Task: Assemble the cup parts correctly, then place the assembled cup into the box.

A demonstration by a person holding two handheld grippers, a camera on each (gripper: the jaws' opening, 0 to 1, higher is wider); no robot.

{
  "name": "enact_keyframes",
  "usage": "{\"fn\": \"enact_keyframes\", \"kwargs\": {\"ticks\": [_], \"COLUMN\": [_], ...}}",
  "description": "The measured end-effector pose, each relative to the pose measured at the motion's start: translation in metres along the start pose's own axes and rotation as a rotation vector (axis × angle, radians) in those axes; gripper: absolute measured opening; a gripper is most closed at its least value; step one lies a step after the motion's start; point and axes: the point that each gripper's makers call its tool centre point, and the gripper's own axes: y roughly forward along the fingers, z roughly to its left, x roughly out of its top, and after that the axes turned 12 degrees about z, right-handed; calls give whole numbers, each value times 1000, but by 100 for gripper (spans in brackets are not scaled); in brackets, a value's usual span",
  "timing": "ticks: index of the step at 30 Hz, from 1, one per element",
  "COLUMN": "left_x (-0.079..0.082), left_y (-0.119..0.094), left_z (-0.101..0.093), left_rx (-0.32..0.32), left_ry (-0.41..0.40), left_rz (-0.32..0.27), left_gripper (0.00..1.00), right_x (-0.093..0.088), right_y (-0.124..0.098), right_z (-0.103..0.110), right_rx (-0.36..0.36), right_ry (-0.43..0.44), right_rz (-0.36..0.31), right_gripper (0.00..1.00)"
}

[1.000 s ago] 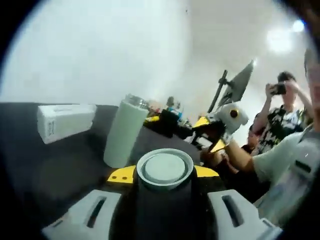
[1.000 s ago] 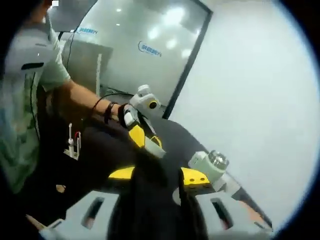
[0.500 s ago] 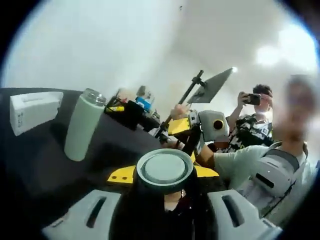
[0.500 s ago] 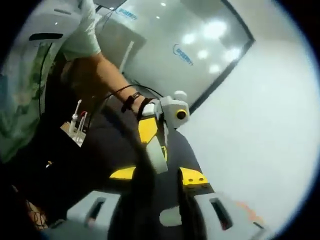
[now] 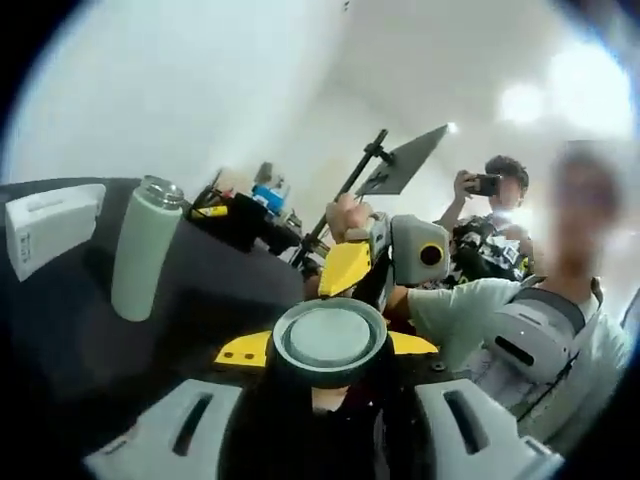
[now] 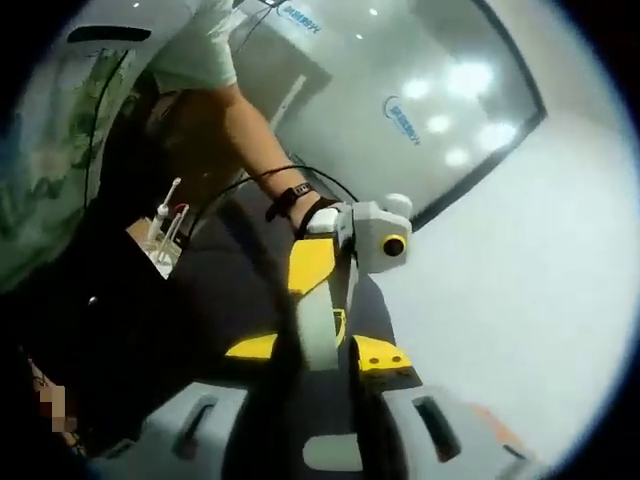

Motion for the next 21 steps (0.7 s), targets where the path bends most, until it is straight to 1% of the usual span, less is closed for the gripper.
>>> {"fn": "enact_keyframes", "kwargs": {"ticks": [2,5,8,14,18,19,20,21], "left_x": [-3,-5,-3,0,7,10,15,19], "left_y": [5,10,8,9,8,8,9,9], "left_z": [-5,-8,-8,-9,-8,-10,-10,-11], "left_rx": [-17,-15,-21,-21,-13,-17,-21,-25], "left_ry": [0,9,8,11,23,26,26,30], "left_rz": [16,23,9,-4,-47,-67,-95,-113], "left_gripper": [38,38,38,38,38,38,39,39], "right_x": [2,5,6,5,4,5,6,8], "right_y": [1,2,2,2,0,-1,-2,-4], "right_z": [0,1,1,0,-6,-8,-11,-12], "right_rx": [3,1,-7,-12,-18,-19,-26,-9], "right_ry": [-1,-5,-6,-3,18,29,47,100], "right_rz": [-7,-10,-17,-21,-19,-25,-33,-53], "right_gripper": [22,18,15,13,12,12,12,12]}}
